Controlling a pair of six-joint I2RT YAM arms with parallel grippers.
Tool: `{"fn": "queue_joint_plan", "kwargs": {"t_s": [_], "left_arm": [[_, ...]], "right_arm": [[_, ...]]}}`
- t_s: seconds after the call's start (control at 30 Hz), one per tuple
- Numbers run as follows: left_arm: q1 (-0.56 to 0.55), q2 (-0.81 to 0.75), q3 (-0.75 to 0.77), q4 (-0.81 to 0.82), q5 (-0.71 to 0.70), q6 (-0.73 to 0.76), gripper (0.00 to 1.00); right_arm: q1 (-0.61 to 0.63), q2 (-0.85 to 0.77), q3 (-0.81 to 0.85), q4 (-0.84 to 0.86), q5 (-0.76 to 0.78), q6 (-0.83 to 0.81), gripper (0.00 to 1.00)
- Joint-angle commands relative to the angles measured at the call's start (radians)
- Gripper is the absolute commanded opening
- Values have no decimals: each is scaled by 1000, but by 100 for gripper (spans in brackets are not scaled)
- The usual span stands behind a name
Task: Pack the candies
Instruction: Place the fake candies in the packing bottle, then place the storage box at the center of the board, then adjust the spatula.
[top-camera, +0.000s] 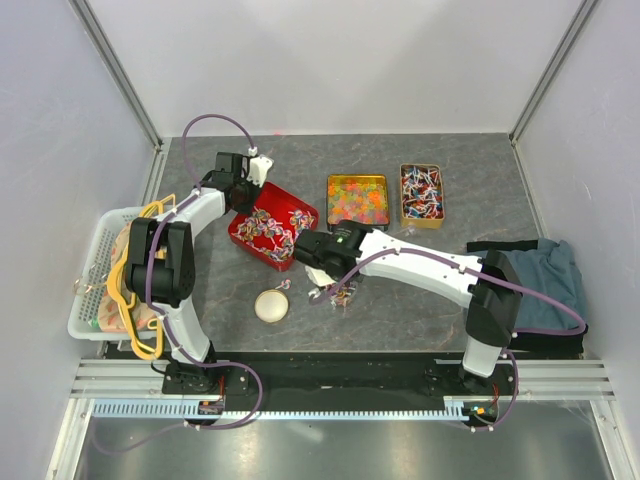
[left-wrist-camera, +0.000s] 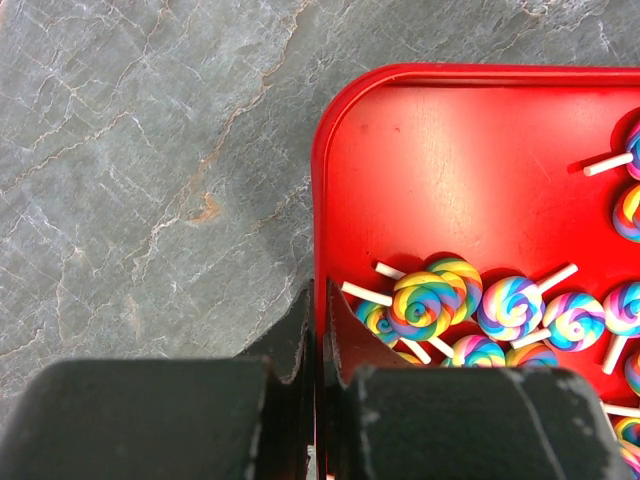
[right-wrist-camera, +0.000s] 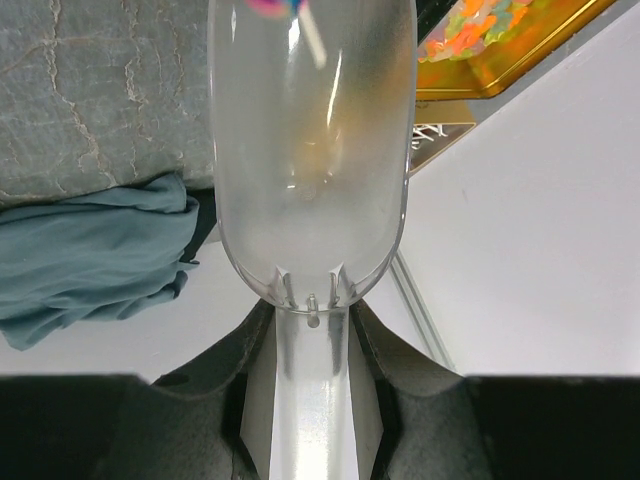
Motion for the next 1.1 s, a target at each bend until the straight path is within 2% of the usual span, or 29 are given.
{"fn": "queue_joint_plan", "kwargs": {"t_s": [0.0, 0.27, 0.4, 0.53, 0.67, 0.73, 0.77, 0.9, 0.97, 1.07], "left_arm": [[2, -40, 9, 48, 45, -23, 2], [2, -37, 11, 48, 44, -22, 2], [4, -39, 18, 49, 71, -23, 2], [4, 4, 54, 31, 117, -37, 2], [13, 73, 116, -7, 166, -56, 11], [22, 99, 132, -15, 186, -66, 15], [25, 107, 144, -20, 194, -68, 22], [47, 130, 170, -38, 189, -74, 27], [56, 132, 179, -41, 191, -83, 36], [76, 116, 202, -61, 214, -97, 36]], "right_arm": [[25, -16, 27, -104, 43, 11, 0], [50, -40, -22, -106, 38, 29, 0], [38, -48, 45, -72, 29, 25, 0], [-14, -34, 145, 0, -58, 43, 0], [-77, -45, 142, 136, -179, 66, 0], [-94, -40, 144, 149, -230, 89, 0], [-106, -39, 145, 153, -250, 95, 0], [-122, -39, 135, 176, -318, 101, 0], [-132, -39, 133, 198, -335, 100, 0], [-149, -31, 132, 259, -348, 109, 0]]}}
